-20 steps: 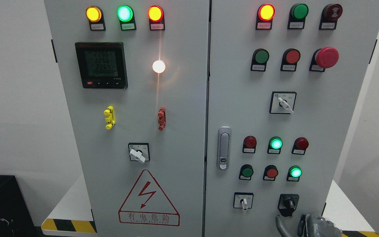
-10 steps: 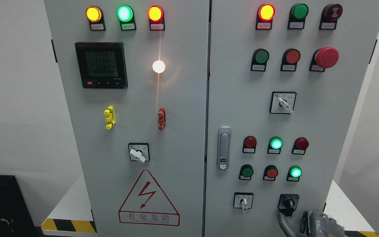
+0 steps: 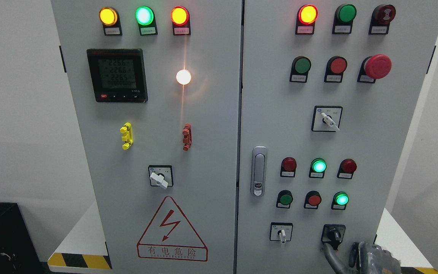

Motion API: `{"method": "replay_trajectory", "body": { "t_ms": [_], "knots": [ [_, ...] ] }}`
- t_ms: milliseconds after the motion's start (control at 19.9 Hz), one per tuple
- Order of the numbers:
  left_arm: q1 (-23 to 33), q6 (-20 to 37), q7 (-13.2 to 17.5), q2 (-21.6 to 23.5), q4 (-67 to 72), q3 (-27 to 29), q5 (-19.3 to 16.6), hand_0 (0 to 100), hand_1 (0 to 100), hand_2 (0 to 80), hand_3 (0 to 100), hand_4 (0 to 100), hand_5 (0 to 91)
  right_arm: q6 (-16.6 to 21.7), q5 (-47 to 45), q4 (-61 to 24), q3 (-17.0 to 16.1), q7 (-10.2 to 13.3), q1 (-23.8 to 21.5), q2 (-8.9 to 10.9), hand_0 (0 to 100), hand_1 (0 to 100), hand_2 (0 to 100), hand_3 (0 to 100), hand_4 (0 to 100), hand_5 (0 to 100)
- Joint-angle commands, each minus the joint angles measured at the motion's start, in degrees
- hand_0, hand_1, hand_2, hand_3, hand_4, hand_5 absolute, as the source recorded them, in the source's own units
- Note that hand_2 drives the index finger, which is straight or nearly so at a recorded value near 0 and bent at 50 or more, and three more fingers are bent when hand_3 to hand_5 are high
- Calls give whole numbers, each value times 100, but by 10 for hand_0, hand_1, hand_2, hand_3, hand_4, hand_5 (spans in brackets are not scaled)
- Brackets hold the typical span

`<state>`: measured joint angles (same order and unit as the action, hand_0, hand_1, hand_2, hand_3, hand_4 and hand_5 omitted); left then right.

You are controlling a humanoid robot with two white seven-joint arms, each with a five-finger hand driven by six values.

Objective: Flip black knob to close circuit
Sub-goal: 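Grip the black knob with the right hand and twist it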

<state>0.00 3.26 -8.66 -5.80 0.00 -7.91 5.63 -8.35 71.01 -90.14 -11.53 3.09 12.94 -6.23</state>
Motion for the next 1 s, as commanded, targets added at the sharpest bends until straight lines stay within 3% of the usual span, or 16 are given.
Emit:
{"method": "replay_trajectory", "body": {
  "t_ms": [0, 954],
  "knots": [
    [132, 0, 4, 0, -167, 0, 0, 120, 556, 0, 0, 0, 0, 0, -9, 58, -183, -2, 15, 8, 0, 0, 861, 1000, 967, 979],
    [132, 0, 4, 0, -167, 0, 0, 120, 556, 0, 0, 0, 0, 9, -105, 94, -394, -2, 68, 26, 0, 0, 857, 1000, 966, 977]
  ]
}}
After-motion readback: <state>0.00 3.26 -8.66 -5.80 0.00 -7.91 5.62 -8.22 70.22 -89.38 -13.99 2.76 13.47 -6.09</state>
